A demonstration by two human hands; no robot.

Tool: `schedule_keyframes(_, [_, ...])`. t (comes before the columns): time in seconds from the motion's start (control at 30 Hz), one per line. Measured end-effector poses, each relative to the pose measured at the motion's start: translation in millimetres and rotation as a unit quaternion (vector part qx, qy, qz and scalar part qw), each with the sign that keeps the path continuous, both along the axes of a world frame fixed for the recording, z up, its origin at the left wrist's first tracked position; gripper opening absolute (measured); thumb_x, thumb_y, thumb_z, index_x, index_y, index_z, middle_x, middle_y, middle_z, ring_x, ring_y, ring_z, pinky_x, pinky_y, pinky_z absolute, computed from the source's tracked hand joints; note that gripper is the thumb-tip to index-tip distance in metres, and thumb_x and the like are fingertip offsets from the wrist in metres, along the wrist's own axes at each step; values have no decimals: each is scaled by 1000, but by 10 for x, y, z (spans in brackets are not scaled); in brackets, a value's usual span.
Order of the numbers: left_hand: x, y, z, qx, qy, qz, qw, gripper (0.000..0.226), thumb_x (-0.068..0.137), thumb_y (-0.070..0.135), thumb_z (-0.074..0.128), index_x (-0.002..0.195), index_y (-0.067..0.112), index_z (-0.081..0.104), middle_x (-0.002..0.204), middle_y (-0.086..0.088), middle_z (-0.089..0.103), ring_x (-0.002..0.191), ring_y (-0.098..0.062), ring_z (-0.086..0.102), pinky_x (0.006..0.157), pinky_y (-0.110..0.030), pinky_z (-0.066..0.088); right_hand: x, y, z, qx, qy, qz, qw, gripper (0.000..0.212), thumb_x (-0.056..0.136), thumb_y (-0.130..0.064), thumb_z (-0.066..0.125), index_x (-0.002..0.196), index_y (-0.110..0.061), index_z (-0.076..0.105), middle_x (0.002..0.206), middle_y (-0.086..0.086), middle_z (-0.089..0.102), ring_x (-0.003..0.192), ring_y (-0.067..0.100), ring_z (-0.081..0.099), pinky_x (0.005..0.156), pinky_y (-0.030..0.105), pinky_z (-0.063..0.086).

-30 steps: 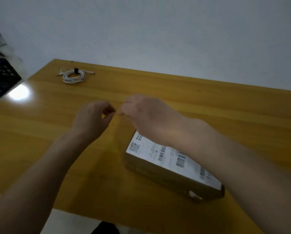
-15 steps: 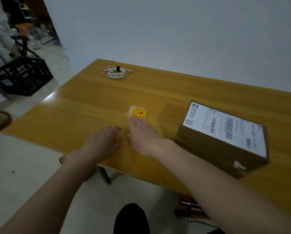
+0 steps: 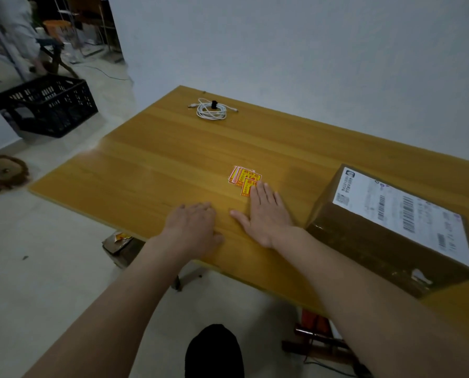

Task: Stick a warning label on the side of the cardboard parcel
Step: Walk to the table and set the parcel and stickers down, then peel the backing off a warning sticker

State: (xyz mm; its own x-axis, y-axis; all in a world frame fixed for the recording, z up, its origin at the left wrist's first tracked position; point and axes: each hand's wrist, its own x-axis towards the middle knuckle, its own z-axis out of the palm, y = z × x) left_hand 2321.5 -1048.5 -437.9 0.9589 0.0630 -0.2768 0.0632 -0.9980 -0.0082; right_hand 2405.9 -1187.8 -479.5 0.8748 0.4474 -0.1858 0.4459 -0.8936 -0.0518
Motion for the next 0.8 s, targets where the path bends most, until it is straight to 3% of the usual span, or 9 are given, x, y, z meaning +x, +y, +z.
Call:
schedule_keyframes(0.13, [-41, -30, -34, -24, -19, 20, 999, 66, 91, 51, 42, 143, 13, 29, 157, -3, 22, 143, -19, 22, 117, -40, 18, -188, -130, 25, -6, -11, 35, 999, 85, 92, -65, 16, 152, -6, 0, 162, 10, -5, 149, 22, -7, 121, 39, -1])
schedule_keyframes(0.3, [-212, -127, -119, -167, -141, 84, 972, 52, 88, 35, 55, 135, 15, 41, 144, -4, 44, 132, -25, 38, 107, -37, 30, -560, -392, 72, 10, -22, 99, 995, 85, 89, -67, 14, 152, -11, 8, 163, 5, 3, 150, 18, -2, 121, 37, -2])
schedule_keyframes(0.43, [-373, -317, -197, -240, -198, 58, 949, 43, 90, 20, 56, 131, 12, 47, 135, -8, 51, 125, -26, 43, 102, -34, 35, -962, -641, 27, 56, -42, 133, 989, 89, 84, -71, 12, 148, -10, 26, 160, 6, 19, 148, 20, 14, 119, 43, 3])
schedule_keyframes(0.53, [-484, -444, -243, -253, -220, 26, 942, 40, 89, 12, 56, 128, 11, 50, 129, -10, 56, 119, -27, 48, 99, -34, 37, -1180, -793, -101, 88, -132, 148, 976, 63, 87, -53, 47, 130, -8, 54, 142, 10, 52, 133, 25, 47, 112, 47, 30])
schedule_keyframes(0.63, [-610, -554, -288, -276, -223, 24, 935, 40, 89, 9, 54, 128, 11, 51, 127, -11, 57, 116, -27, 51, 98, -33, 39, -1297, -872, -200, 128, -176, 141, 966, 37, 67, -19, 80, 102, -11, 70, 118, 9, 70, 110, 24, 66, 100, 38, 46])
schedule_keyframes(0.73, [-726, -642, -305, -291, -219, 28, 931, 40, 90, 10, 53, 130, 13, 50, 128, -9, 57, 117, -27, 50, 98, -32, 38, -1351, -950, -187, 182, -193, 137, 954, 21, 64, -8, 79, 84, -11, 74, 96, 7, 77, 92, 24, 72, 88, 33, 53])
schedule_keyframes(0.8, [-807, -713, -271, -314, -214, 38, 924, 40, 91, 10, 52, 131, 15, 49, 129, -7, 56, 118, -25, 50, 98, -33, 39, -1419, -1032, -30, 249, -127, 91, 956, 10, 73, -6, 70, 80, -10, 73, 85, 8, 76, 81, 28, 71, 73, 37, 57])
